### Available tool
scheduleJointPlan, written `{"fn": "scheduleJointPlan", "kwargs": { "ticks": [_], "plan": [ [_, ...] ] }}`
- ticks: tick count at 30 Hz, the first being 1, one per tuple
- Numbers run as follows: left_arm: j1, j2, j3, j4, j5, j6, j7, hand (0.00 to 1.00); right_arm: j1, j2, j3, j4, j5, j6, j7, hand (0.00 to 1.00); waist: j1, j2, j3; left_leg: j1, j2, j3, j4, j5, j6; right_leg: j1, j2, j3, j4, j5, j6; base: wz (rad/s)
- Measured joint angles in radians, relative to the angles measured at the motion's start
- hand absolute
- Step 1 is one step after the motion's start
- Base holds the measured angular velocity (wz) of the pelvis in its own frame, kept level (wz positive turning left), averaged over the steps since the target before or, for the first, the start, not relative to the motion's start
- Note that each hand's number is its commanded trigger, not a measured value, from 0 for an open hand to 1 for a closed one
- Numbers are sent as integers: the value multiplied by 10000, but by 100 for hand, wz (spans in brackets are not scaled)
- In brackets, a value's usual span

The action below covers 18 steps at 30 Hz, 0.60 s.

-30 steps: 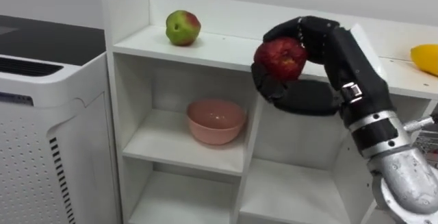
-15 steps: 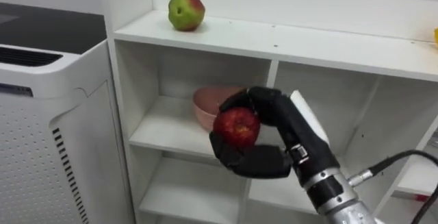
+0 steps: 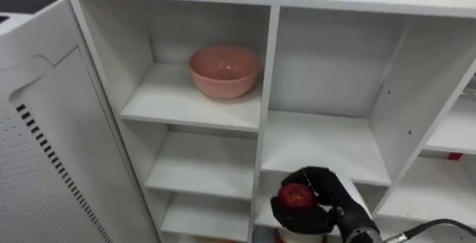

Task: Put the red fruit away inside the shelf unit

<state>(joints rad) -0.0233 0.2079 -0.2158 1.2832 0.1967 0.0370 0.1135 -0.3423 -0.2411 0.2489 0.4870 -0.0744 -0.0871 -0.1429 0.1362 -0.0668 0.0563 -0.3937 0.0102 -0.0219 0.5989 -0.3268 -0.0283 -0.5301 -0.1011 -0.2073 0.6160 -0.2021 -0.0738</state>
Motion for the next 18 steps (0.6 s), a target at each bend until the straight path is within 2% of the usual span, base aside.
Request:
{"fn": "scheduleJointPlan", "kwargs": {
  "ticks": [2, 4, 5, 9, 12, 15, 18],
  "plan": [
    [-34, 17, -119, -68, -495, 17, 184, 0, 1, -3, -13, 229, 68, -19, -168, 100, 38, -52, -9, -893, 39, 62, 708, -201, -40, -772, -11, 0, 547, -127, -33, 19],
    [15, 31, -260, -154, -905, 3, 354, 0, -24, -10, -13, 262, 123, -67, -262, 100, 100, -77, -25, -1493, 79, 42, 1175, -417, -71, -1280, 3, -26, 822, -150, 24, 3],
    [95, 61, -362, -310, -1156, -6, 403, 0, -62, -15, -14, 264, 354, -156, -326, 100, 96, -87, -34, -1926, 108, 29, 1478, -446, -84, -1612, -14, -69, 958, -108, -47, 5],
    [506, 86, -482, -892, -1268, -16, 551, 0, -99, -49, -44, 568, 755, -295, -614, 100, 94, -99, -55, -2886, 137, -103, 2192, -458, -51, -2333, -53, -118, 1334, -16, -90, 12],
    [682, 96, -634, -1123, -1471, -11, 589, 0, -257, -300, -82, 661, 1095, -296, -864, 100, 103, -99, -62, -3694, 151, -136, 2717, -428, -65, -3034, -50, -52, 1729, 18, -114, 13],
    [914, 161, -649, -1290, -2280, -26, 608, 0, -553, -617, -83, 1039, 1675, -306, -1088, 100, 204, -89, -66, -4230, 146, -129, 3173, -495, -44, -3531, -54, 1, 2088, 33, -166, 1],
    [968, 347, -788, -1683, -2666, -11, 611, 0, -1101, -1064, -78, 1427, 1908, -347, -1430, 100, 375, -96, -71, -5068, 101, -100, 3687, -502, -49, -4374, -193, 10, 2571, 62, -235, 2]
  ]
}}
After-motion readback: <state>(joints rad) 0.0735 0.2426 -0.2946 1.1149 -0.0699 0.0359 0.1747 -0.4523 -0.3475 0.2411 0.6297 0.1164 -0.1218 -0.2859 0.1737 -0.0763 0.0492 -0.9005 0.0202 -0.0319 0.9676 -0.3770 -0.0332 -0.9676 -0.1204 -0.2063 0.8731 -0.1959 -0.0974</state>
